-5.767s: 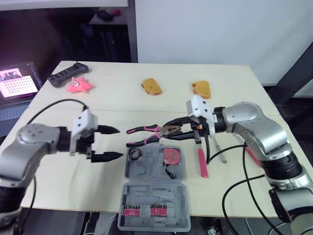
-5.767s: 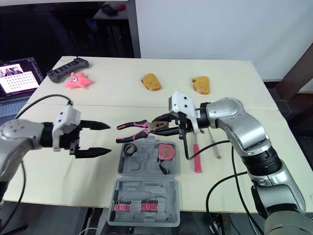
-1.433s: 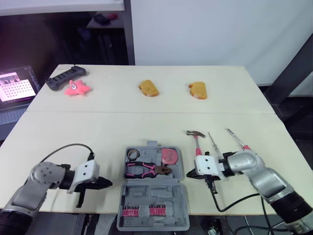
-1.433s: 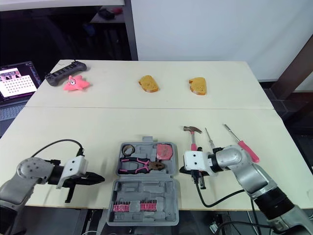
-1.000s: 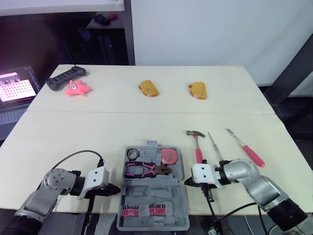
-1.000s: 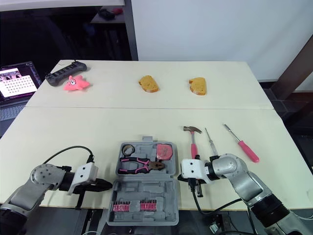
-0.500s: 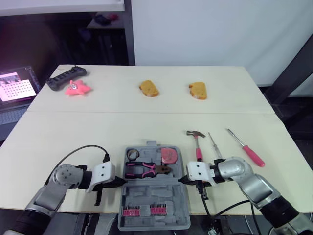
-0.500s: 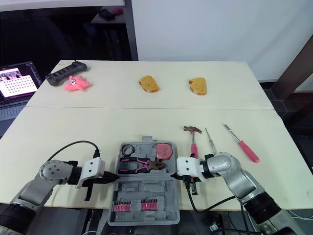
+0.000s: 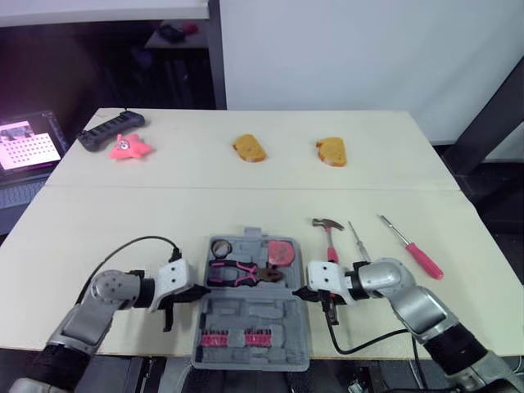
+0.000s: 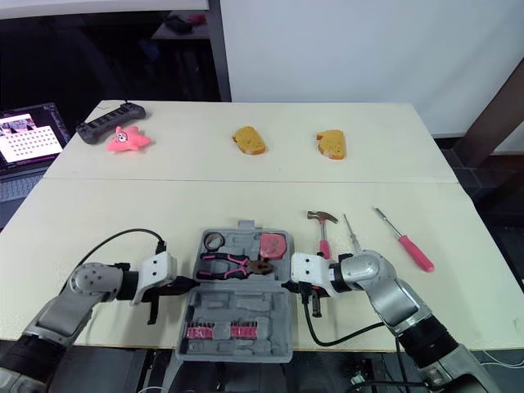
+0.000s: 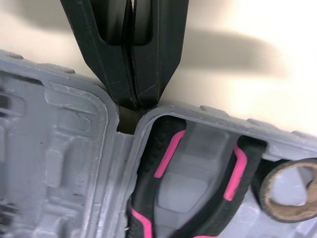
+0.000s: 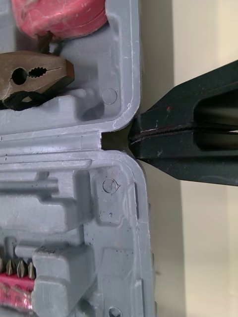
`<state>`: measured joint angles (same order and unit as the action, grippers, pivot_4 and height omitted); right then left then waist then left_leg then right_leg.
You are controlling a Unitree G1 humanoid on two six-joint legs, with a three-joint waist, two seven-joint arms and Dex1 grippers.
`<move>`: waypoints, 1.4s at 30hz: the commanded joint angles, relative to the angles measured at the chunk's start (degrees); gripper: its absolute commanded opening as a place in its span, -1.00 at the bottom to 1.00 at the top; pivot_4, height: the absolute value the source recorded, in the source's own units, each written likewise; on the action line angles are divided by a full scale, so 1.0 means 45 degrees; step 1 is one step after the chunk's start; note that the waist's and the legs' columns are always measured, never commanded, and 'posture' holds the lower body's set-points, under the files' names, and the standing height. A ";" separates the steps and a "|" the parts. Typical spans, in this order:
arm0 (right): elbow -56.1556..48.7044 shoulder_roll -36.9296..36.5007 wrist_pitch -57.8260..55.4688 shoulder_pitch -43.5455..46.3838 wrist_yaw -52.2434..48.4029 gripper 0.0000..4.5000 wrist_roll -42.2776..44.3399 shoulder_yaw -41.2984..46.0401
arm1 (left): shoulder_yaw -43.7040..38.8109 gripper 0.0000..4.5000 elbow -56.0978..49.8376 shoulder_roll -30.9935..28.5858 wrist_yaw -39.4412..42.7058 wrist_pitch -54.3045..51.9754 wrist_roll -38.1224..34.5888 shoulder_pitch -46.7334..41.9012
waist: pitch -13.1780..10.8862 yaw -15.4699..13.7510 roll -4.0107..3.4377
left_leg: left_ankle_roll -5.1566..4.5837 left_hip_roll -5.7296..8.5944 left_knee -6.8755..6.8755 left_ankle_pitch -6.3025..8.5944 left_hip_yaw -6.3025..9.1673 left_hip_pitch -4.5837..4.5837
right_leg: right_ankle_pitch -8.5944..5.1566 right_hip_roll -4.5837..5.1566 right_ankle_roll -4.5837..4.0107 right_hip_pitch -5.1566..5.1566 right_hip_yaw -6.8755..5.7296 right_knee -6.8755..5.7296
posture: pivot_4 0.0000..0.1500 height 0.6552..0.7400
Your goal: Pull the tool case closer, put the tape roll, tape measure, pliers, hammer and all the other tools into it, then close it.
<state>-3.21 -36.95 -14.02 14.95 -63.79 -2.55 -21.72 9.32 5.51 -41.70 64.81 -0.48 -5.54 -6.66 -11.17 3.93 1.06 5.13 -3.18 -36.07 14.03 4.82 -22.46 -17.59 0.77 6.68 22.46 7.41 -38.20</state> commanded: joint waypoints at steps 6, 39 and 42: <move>0.0746 0.0576 -0.0123 0.1034 0.0539 -1.00 0.0008 0.0245 | -0.0138 -0.99 0.0547 0.0061 -0.0070 0.0938 0.0063 -0.0963 | 0.0000 0.0010 0.0000 | 0.0000 0.0000 -0.0002 0.0000 0.0000 0.0000 | 0.0001 -0.0001 0.0000 0.0000 0.0000 0.0000 | 1.00 0.95; 0.1604 0.0469 0.0066 0.0892 0.0769 -1.00 -0.0160 0.0555 | 0.0653 -0.99 0.0974 0.1917 -0.0993 0.0644 0.1098 -0.1989 | 0.0004 -0.0403 -0.0006 | 0.0000 0.0028 -0.0022 -0.0001 0.0005 0.0002 | 0.0002 0.0023 0.0007 -0.0032 -0.0002 0.0006 | 1.00 0.95; 0.1439 0.0549 -0.0098 0.0813 0.0784 -1.00 -0.0164 0.0517 | 0.0571 -0.99 0.1086 0.1961 -0.1143 0.0743 0.1185 -0.2090 | 0.0004 -0.0403 -0.0006 | 0.0000 0.0028 -0.0021 -0.0001 0.0006 0.0002 | 0.0002 0.0023 0.0007 -0.0032 -0.0002 0.0005 | 1.00 0.95</move>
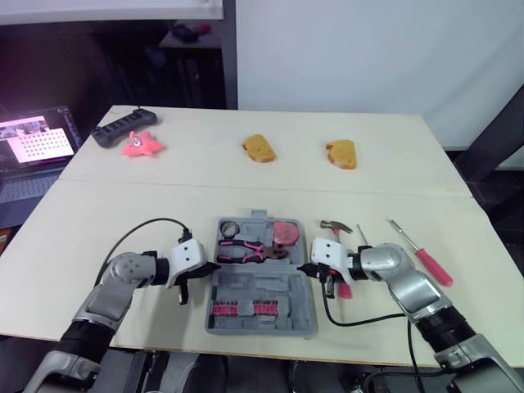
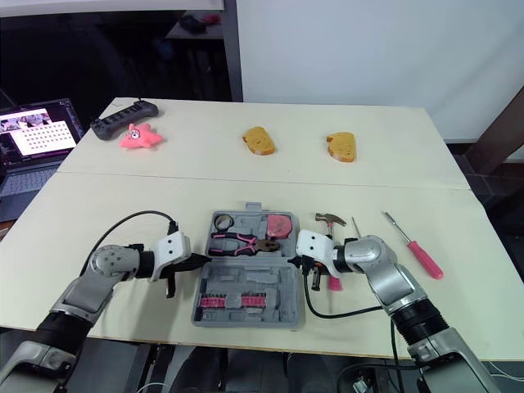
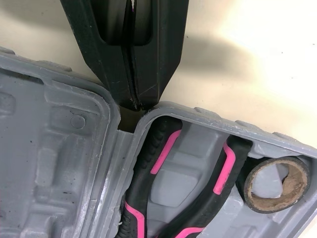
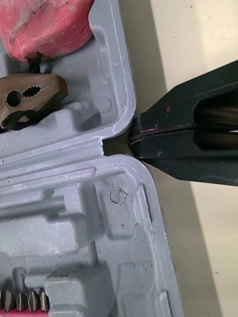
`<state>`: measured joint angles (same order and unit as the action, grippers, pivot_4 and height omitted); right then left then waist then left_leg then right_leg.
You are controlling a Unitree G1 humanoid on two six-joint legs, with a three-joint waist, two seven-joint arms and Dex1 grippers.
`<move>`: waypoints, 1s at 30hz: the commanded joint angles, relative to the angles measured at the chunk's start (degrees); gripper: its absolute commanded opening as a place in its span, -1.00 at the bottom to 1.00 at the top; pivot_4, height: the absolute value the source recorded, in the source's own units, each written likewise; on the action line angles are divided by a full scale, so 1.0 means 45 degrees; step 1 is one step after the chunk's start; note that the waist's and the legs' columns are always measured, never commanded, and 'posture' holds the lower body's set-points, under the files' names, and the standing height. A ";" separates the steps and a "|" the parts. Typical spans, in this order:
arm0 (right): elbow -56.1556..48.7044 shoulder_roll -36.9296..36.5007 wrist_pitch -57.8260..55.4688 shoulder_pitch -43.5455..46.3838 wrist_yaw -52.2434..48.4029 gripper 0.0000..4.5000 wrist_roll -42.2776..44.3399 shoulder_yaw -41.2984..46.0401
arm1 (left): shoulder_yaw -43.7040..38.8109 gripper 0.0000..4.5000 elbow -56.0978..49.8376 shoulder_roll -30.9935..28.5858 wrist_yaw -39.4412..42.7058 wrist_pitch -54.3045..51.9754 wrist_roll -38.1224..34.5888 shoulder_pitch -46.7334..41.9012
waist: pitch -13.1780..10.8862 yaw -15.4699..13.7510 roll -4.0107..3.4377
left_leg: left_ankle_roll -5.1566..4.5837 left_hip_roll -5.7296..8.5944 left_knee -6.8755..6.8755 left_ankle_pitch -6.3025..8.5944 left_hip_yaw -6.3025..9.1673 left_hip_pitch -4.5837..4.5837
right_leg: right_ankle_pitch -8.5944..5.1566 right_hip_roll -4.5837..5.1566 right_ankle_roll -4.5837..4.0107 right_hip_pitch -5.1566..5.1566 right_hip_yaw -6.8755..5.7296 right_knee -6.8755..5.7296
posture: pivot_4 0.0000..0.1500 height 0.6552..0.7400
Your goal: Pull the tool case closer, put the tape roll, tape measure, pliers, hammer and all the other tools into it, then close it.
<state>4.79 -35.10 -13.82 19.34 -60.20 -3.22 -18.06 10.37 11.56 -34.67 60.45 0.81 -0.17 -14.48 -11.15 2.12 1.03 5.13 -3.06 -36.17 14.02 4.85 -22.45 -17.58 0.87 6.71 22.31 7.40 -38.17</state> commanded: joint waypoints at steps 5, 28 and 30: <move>-0.0655 0.0219 -0.0425 -0.0348 0.0018 -1.00 -0.0043 -0.0413 | 0.0345 -0.99 -0.0240 0.0485 -0.0353 0.0536 0.0129 -0.0348 | 0.0000 -0.0002 0.0000 | 0.0000 0.0001 0.0000 0.0000 0.0002 0.0000 | 0.0000 0.0000 0.0001 0.0000 -0.0001 0.0000 | 1.00 0.95; -0.2608 -0.1538 -0.3322 -0.1192 -0.1927 -1.00 0.4432 0.3304 | -0.2532 -0.99 -0.0818 -0.1580 0.1069 -0.0732 -0.3063 0.0892 | -0.0007 0.0195 -0.0007 | -0.0001 -0.0008 0.0030 0.0001 0.0004 -0.0002 | -0.0003 -0.0005 0.0003 0.0024 -0.0003 -0.0005 | 1.00 0.95; -0.2961 -0.1789 -0.3754 -0.1430 -0.1860 -0.89 0.5059 0.4036 | -0.3263 -0.88 -0.1022 -0.1808 0.1181 -0.1215 -0.3794 0.1340 | -0.0009 0.0243 -0.0010 | -0.0001 -0.0010 0.0035 0.0001 0.0004 -0.0002 | -0.0003 -0.0004 0.0003 0.0024 -0.0004 -0.0007 | 1.00 0.95</move>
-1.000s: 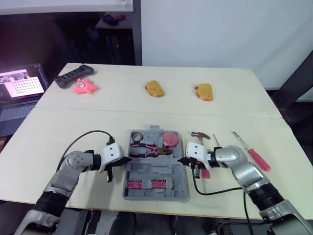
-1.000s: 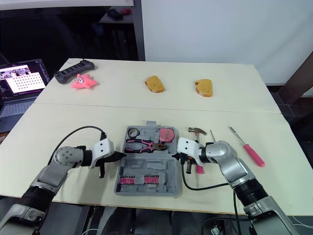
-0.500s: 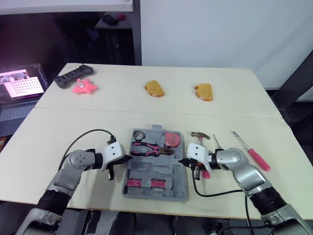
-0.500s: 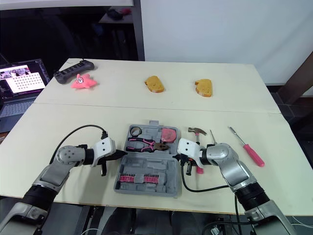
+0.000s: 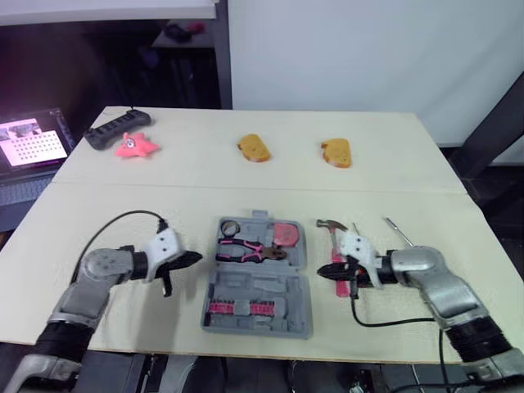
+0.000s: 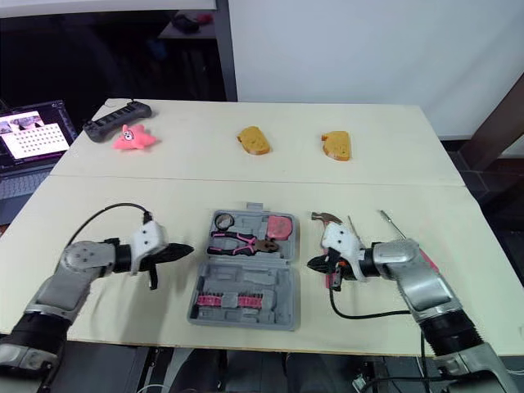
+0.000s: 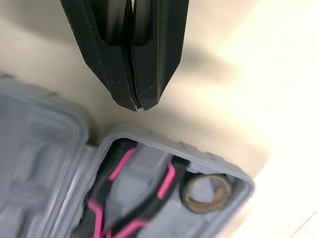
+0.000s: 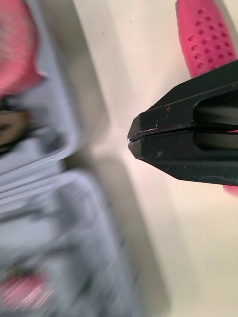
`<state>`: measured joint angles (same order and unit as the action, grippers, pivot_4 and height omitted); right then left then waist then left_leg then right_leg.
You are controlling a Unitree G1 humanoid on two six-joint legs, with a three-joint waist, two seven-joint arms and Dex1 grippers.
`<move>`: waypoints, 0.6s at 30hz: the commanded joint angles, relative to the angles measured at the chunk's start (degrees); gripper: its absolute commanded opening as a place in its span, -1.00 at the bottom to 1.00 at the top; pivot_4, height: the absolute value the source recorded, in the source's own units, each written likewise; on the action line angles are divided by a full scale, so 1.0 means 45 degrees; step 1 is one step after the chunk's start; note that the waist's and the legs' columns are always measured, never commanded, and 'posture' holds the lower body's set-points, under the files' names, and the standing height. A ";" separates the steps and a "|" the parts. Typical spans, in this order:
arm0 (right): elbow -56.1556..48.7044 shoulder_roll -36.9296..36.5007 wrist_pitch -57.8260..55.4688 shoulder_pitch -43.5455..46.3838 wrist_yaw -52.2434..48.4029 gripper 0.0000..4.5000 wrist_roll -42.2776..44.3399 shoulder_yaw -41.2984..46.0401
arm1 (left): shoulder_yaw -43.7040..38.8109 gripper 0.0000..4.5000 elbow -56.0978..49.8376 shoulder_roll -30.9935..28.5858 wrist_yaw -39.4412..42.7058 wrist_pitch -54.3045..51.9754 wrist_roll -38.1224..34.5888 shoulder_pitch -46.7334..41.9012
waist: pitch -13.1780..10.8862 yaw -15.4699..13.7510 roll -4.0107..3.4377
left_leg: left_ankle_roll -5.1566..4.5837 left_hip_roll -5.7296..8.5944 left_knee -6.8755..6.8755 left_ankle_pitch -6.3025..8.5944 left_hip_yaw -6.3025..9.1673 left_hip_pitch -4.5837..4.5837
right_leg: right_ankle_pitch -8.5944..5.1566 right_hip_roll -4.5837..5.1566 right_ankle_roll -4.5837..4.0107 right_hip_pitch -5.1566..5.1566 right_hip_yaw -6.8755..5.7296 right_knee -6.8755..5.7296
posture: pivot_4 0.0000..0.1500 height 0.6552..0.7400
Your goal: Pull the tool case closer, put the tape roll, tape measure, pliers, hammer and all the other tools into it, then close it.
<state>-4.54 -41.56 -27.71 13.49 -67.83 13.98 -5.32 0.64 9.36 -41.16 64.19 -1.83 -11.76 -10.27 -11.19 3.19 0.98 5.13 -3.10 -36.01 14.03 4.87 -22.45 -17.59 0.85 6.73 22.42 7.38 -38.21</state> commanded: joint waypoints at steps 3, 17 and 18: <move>-0.0818 -0.0701 -0.0421 -0.0804 0.0323 -0.38 0.1685 0.2758 | -0.2330 -0.37 -0.0734 -0.0904 0.0472 -0.0839 -0.1920 0.1367 | -0.0002 0.0003 0.0006 | -0.0001 0.0000 -0.0002 0.0000 0.0001 0.0000 | -0.0001 0.0001 -0.0001 -0.0003 -0.0002 0.0007 | 1.00 0.95; -0.0108 0.0569 0.2124 -0.6320 0.2265 0.98 0.2774 0.8502 | -0.7922 1.00 -0.0601 -0.0440 -0.1005 -0.0093 -0.3482 0.5423 | -0.0001 -0.0084 0.0015 | 0.0001 0.0002 0.0009 0.0003 -0.0025 0.0000 | -0.0041 0.0006 -0.0041 0.0005 0.0020 0.0028 | 1.00 0.95; -0.0010 0.0719 0.2174 -0.6485 0.2383 0.98 0.2865 0.8628 | -0.7848 1.00 -0.0552 -0.0446 -0.1052 0.0102 -0.3236 0.5546 | -0.0001 -0.0087 0.0015 | 0.0002 0.0002 0.0010 0.0004 -0.0027 0.0002 | -0.0045 0.0007 -0.0039 0.0002 0.0024 0.0029 | 1.00 0.95</move>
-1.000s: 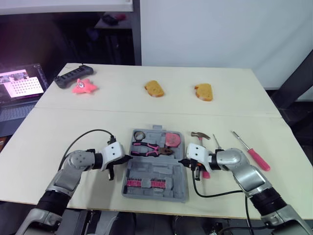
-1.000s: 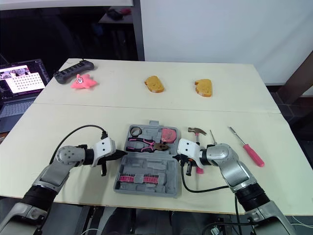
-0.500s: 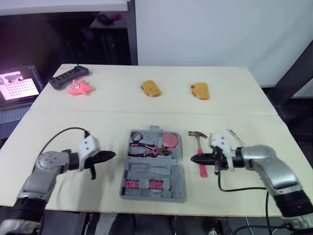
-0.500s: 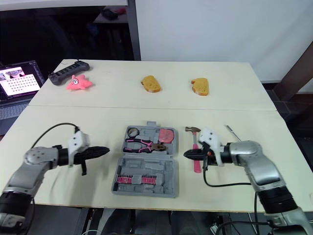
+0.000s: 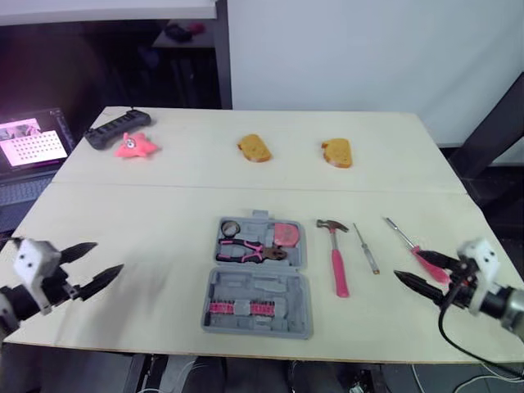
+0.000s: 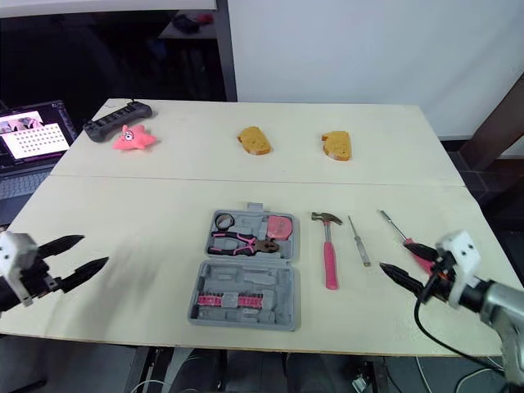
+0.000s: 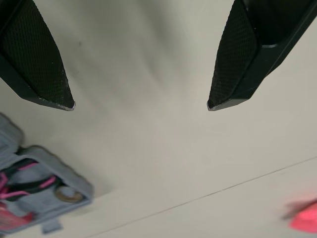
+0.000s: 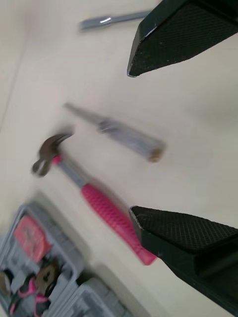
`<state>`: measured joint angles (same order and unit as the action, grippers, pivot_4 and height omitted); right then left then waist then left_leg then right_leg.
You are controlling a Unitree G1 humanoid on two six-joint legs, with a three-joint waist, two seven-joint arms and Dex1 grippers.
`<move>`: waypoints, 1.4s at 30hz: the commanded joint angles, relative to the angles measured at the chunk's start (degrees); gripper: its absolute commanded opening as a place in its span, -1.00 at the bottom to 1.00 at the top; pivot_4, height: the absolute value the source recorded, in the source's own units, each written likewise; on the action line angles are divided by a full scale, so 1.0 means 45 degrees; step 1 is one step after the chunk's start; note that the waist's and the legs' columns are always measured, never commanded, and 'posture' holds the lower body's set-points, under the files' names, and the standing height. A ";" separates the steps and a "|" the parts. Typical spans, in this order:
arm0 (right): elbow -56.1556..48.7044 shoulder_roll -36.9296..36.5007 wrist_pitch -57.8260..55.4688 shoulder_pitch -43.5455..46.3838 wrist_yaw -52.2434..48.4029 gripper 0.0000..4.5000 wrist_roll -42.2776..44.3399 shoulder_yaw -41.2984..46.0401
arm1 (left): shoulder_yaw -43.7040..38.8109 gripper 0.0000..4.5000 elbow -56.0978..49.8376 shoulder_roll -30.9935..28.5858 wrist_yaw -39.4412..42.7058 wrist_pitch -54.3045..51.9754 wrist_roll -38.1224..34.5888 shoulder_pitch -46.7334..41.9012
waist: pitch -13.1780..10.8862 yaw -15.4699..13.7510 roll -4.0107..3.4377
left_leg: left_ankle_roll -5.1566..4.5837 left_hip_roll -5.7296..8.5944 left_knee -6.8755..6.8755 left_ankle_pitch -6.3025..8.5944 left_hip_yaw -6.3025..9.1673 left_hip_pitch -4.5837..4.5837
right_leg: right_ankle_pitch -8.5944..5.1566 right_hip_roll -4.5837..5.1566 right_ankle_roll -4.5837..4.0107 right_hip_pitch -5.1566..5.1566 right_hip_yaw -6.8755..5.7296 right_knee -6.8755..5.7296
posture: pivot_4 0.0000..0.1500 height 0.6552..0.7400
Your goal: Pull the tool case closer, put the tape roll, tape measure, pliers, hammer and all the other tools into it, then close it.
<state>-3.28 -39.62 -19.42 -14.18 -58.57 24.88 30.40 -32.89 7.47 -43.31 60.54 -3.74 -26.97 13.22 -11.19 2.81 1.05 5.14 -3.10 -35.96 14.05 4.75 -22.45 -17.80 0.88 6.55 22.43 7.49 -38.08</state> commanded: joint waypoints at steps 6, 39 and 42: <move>-0.0020 0.0514 0.0642 -0.0035 0.1142 0.98 0.0403 0.0544 | 0.0444 1.00 -0.0025 -0.0286 -0.0586 0.0436 0.0438 -0.1139 | 0.0001 -0.0063 0.0008 | 0.0004 0.0004 -0.0025 0.0000 -0.0024 0.0003 | -0.0008 0.0002 -0.0016 0.0005 0.0027 0.0005 | 1.00 0.95; -0.8925 0.1686 -0.4052 -0.4680 0.6278 0.98 0.2272 0.3748 | 0.9519 1.00 -0.0164 0.1080 0.5190 -0.3079 0.1293 -1.2790 | 0.0004 0.0223 0.0007 | -0.0045 -0.0042 -0.0022 0.0026 -0.0252 -0.0021 | 0.0010 -0.0048 0.0029 0.0082 0.0226 -0.0004 | 1.00 0.80; -0.8476 0.1109 -0.4312 -0.3823 0.6454 0.98 0.2104 0.3229 | 0.9205 1.00 -0.0877 0.0920 0.4737 -0.3434 0.1157 -1.2191 | 0.0004 0.0258 0.0007 | -0.0045 -0.0043 -0.0022 0.0026 -0.0251 -0.0016 | 0.0024 -0.0048 0.0054 0.0078 0.0227 -0.0005 | 1.00 0.80</move>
<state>-42.01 -33.48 -38.69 -32.34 -30.25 34.82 45.11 10.36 6.04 -38.30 82.95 -18.43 -20.75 -42.17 -11.17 3.97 1.08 4.93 -3.29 -36.06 14.16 3.62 -22.51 -17.68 0.66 6.80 22.78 8.51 -38.10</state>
